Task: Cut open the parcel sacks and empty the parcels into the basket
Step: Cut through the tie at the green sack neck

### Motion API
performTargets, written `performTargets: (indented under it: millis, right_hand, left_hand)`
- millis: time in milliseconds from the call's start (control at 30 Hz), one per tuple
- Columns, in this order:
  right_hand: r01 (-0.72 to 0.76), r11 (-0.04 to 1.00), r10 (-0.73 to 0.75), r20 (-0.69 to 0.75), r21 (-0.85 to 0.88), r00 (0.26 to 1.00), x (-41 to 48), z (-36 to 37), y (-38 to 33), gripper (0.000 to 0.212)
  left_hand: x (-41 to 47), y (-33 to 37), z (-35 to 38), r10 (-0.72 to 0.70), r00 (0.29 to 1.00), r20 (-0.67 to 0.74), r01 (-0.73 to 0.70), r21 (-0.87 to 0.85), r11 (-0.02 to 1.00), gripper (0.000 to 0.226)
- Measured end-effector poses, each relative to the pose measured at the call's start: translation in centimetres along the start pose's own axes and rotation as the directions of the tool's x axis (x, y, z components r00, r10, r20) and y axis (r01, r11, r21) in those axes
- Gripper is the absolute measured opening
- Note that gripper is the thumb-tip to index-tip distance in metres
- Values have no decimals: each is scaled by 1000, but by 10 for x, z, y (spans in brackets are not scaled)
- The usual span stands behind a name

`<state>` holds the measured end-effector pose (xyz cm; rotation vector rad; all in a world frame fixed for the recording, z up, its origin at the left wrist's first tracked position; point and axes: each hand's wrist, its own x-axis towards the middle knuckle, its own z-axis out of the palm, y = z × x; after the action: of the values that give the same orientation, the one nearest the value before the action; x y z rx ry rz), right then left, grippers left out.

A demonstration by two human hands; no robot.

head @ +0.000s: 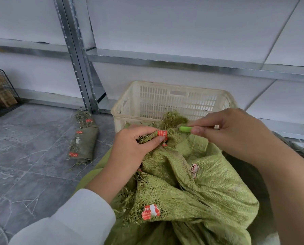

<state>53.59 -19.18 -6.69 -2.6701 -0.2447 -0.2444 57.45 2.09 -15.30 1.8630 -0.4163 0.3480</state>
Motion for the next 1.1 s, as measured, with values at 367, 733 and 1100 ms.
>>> performTargets:
  millis: [367,733,1100]
  right_hand:
    - [-19,999,20,15,-49,1000,4,8,1,7]
    - [-39,997,37,22,63,999,5,8,2,10]
    - [-31,999,30,24,45,999,6,7,8,14]
  left_hand:
    - [2,-2,4,55,998,-11,-54,58,997,19]
    - [4,-2,11,63,998,-11,-62,103,993,17]
    - [4,-3,9,20,998,-56,-18,35,999,17]
